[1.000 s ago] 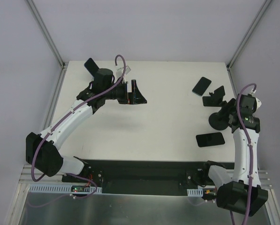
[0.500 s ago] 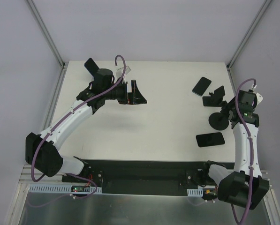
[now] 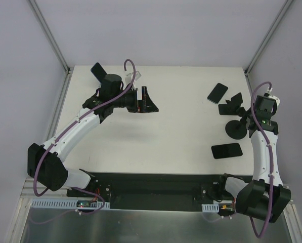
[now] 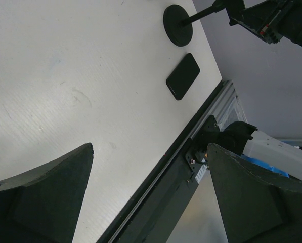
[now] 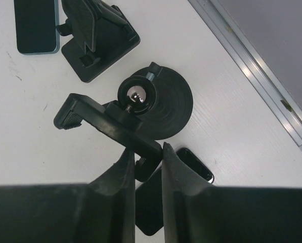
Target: Place the phone on the phone stand
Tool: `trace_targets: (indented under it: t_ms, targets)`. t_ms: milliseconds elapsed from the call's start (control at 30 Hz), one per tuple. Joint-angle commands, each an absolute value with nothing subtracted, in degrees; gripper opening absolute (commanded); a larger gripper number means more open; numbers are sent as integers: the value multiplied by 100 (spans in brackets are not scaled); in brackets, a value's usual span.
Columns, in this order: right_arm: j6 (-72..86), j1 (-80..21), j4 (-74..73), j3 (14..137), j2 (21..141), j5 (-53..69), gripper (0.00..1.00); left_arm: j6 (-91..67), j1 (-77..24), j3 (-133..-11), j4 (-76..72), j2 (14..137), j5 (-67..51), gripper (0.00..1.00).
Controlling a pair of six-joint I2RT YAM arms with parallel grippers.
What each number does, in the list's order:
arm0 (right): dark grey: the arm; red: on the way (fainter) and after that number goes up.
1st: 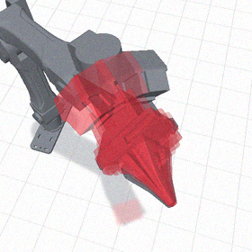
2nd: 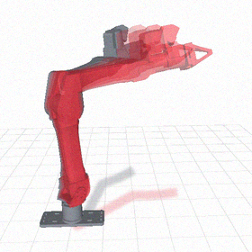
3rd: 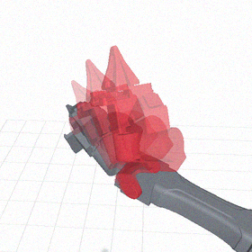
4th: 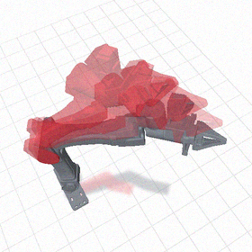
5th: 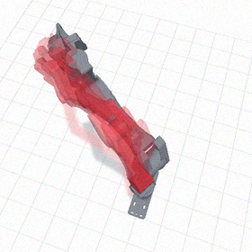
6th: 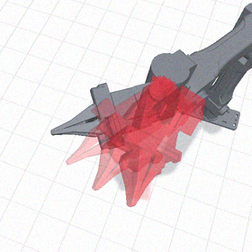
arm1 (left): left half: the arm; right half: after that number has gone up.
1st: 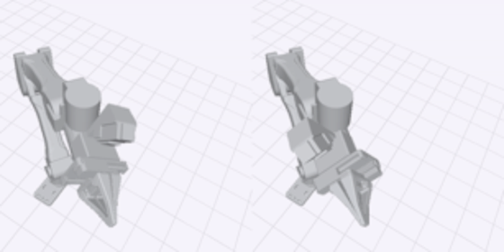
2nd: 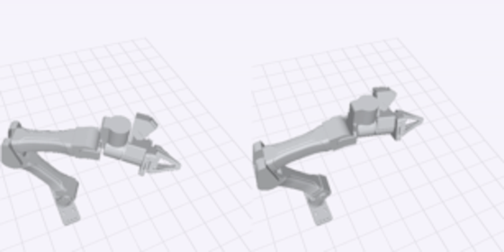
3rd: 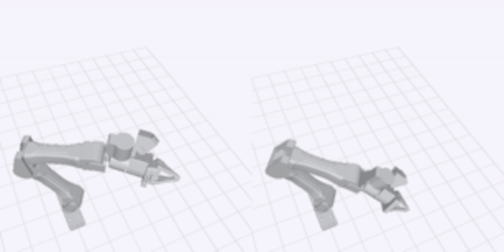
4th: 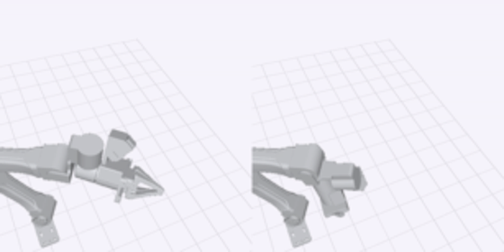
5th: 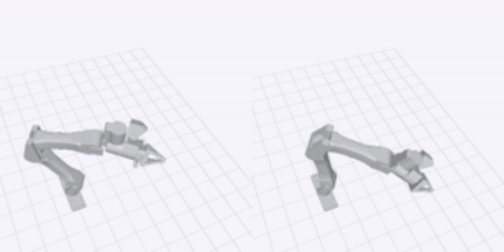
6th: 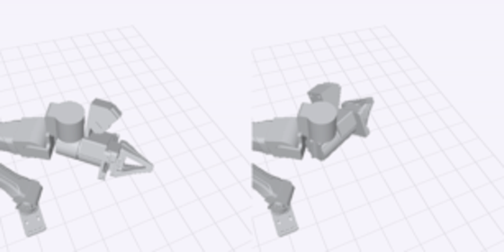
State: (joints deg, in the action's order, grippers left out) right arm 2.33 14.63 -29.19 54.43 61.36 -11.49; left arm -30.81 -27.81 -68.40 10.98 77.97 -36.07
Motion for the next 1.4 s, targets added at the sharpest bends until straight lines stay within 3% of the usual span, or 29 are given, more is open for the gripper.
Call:
trace_targets:
  t_ms: [0, 67, 300, 567, 800, 967, 1267, 1367]
  targets:
    - [44, 1503, -2619, 5414, 6073, -1011, 9, -3059, -2856, -6785, 896, 7778, -3814, 92]
    - [35, 1503, -2628, 5414, 6047, -985, 1, -3032, -2848, -6785, 896, 7761, -3814, 92]
    - [-193, 985, -2846, 5606, 5678, -800, 1, -2962, -2848, -6785, 905, 7717, -3762, 92]
    - [-404, -1009, -3199, 6011, 5616, -511, 1, -2778, -2716, -6803, 914, 7576, -3709, 92]
    - [-712, -3029, -2409, 6196, 6247, 281, 1, -2347, -2602, -6768, 975, 7269, -3252, 96]
    - [-466, -3576, -2671, 6767, 6837, 352, 1, -2399, -2444, -6864, 1037, 7391, -3566, 95]
    - [-878, -3761, -2770, 6602, 6962, 194, 1, -2680, -2294, -6785, 757, 7594, -3990, 95]
    - [-1298, -3892, -2812, 6723, 7013, 98, 1, -2575, -2277, -6566, 641, 7576, -3587, 95]
